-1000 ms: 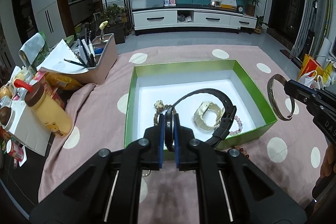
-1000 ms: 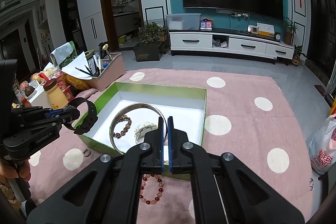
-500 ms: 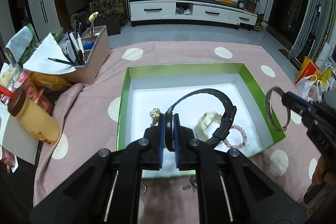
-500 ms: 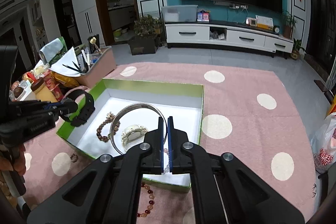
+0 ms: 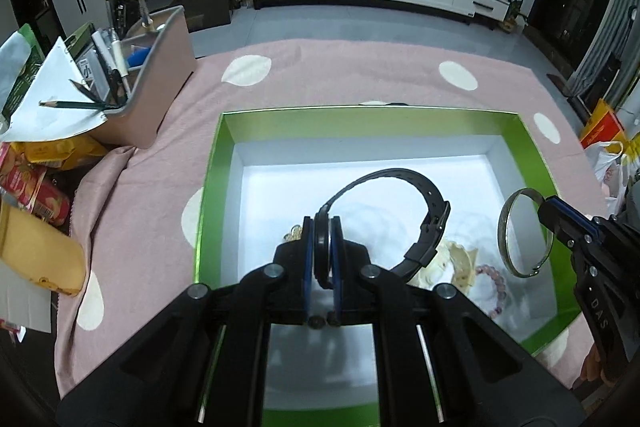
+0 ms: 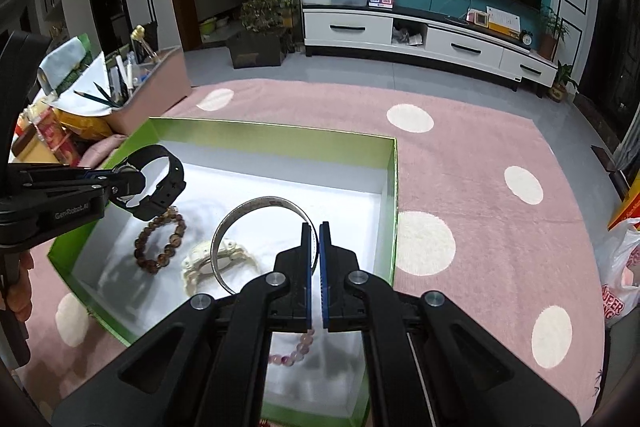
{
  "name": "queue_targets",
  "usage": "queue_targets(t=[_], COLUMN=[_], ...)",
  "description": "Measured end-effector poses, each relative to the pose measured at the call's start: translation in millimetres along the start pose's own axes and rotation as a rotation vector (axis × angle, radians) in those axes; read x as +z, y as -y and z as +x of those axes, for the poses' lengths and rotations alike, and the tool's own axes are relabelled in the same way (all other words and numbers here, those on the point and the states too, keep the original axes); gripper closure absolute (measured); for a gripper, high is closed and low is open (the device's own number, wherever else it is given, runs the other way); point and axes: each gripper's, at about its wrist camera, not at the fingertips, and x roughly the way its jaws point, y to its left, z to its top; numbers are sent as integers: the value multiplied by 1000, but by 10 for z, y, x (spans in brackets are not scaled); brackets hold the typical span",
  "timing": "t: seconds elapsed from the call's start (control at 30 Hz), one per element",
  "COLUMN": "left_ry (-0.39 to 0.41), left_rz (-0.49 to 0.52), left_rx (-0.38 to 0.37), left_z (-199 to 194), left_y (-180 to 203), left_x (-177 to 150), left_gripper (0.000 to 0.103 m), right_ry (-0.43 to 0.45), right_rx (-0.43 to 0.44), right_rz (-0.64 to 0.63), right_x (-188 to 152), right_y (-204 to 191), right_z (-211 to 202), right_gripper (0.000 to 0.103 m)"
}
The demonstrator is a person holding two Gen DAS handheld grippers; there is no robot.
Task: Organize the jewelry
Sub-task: 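Place black watch in box with left tool while right tool places silver bangle there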
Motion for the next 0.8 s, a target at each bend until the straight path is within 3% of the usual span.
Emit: queue_targets(t=[0.5,0.57,0.67,0.8], left_ry=[-62,-53,-32,11], left_rz=[2,6,4,3], left_rx=[18,23,18,22], left_z=[367,355,286,119], left_y=[121,133,127,74], left_x=[120,119,125,143], left_gripper=[91,85,68,54], right_ry=[-44,-34,-17,26], right_rx=[-49,-54,-36,-18], right_rz=[-5,8,41,68], right_x=[42,42,45,43], right_y=[5,28,99,199], right_z=[303,292,229,53], right_gripper=[97,88,87,82])
